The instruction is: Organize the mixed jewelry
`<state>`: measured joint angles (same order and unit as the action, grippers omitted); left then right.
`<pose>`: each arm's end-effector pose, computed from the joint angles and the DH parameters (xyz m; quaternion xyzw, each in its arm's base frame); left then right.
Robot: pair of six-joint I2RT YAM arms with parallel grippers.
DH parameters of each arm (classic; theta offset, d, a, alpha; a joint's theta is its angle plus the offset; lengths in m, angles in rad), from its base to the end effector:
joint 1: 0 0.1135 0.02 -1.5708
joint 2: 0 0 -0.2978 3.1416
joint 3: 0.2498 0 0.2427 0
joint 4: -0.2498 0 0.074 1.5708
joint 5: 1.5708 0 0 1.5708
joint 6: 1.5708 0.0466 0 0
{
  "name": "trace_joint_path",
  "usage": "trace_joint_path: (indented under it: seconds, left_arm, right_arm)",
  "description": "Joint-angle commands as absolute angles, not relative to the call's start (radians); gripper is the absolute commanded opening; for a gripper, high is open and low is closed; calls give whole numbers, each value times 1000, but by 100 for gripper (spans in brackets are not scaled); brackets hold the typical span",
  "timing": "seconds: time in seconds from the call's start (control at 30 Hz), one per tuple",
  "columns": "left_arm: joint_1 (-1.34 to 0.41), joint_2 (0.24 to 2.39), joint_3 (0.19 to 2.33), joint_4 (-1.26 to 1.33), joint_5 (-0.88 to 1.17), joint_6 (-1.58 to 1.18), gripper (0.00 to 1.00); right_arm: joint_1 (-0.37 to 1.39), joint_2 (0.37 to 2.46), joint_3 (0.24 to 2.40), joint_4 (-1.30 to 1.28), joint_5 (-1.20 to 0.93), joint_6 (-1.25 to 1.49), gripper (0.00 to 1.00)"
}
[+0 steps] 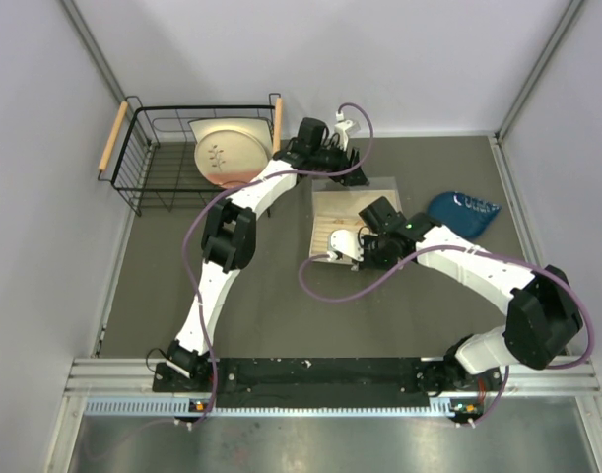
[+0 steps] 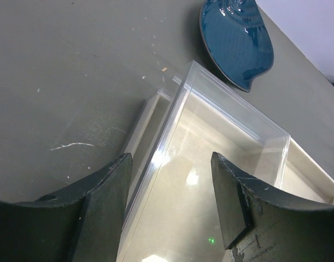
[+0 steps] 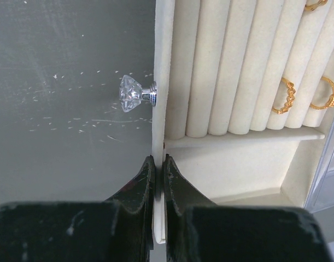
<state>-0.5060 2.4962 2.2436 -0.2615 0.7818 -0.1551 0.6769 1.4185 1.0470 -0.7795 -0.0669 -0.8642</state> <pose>0.5035 -0.3165 0.2393 0.3285 0.7527 -0.4625 0.3340 0.2045 0.1683 0.2684 -0.6859 0.6965 0.0131 0.2104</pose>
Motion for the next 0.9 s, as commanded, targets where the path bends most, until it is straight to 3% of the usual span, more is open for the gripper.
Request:
trace_joint_path:
  seconds: [0.0,0.87]
  left_arm:
    - [-517,2499,2238,-248,825,-152,65]
    - [-522,2494,2263,-319,977,-63,67]
  right_arm:
    - [687,1419,1118,-721,-37,-910,0]
    - [702,1420,1120,-784,-31,-1092,0]
